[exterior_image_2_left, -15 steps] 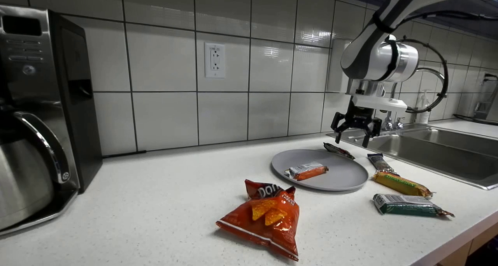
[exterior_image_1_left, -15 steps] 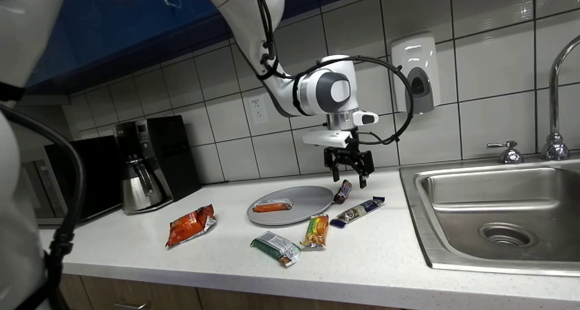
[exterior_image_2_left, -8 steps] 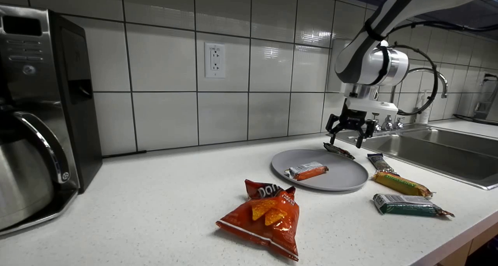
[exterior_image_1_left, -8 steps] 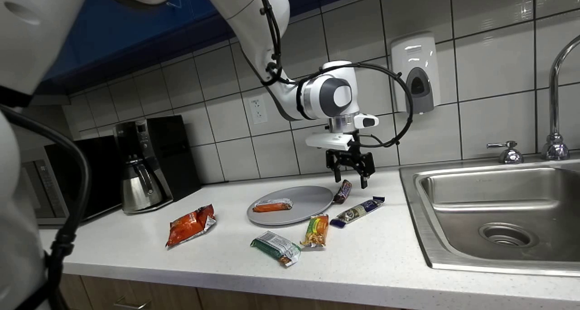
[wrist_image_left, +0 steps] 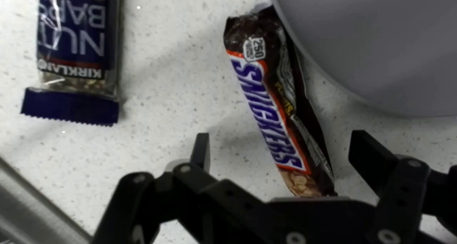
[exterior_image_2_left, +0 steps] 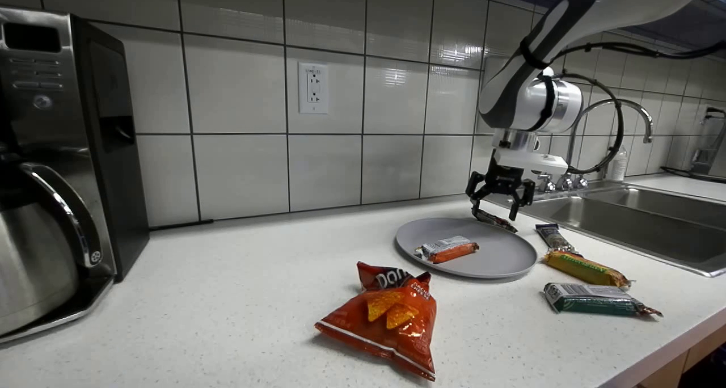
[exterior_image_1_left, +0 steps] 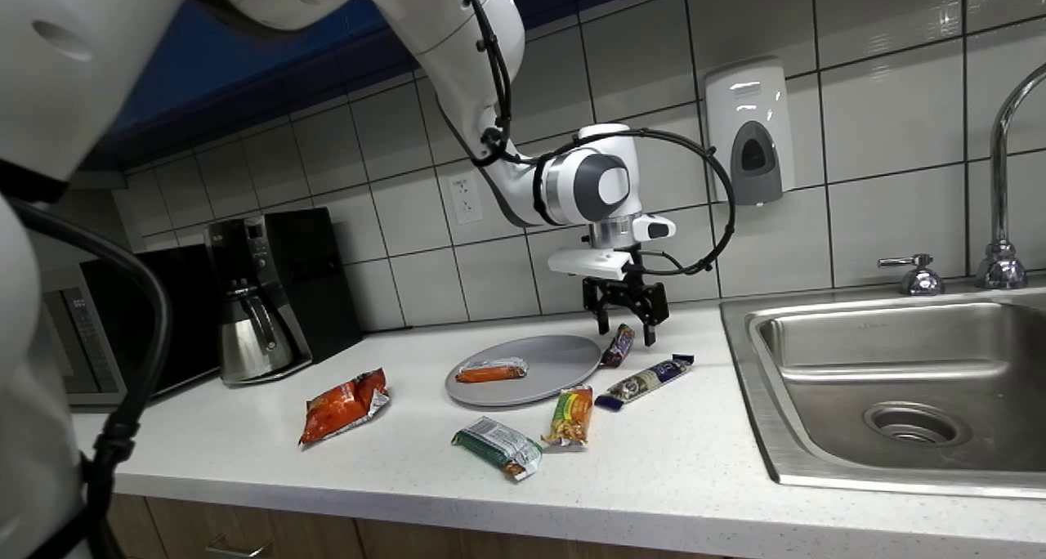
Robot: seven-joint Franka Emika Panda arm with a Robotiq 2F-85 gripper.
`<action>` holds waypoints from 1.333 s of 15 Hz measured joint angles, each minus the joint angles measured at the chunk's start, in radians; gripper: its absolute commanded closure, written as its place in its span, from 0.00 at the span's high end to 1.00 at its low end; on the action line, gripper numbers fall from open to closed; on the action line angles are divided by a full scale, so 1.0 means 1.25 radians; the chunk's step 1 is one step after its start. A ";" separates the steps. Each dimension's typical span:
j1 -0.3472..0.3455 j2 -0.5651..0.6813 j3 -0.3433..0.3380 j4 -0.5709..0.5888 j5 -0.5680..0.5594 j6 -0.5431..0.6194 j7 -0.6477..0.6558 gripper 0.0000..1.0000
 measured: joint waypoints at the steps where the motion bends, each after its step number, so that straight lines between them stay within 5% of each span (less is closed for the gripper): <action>1: 0.001 0.002 0.000 0.001 0.000 0.000 0.000 1.00; 3: 0.004 0.006 0.000 0.001 0.000 -0.001 0.000 1.00; 4: 0.004 0.007 0.000 0.001 0.000 -0.002 0.000 0.75; 5: 0.004 0.008 0.000 0.001 0.000 -0.002 0.000 0.74; 14: 0.004 0.008 -0.001 0.003 0.000 -0.002 0.009 0.04; 20: 0.004 -0.011 -0.002 0.004 0.000 -0.001 0.022 0.05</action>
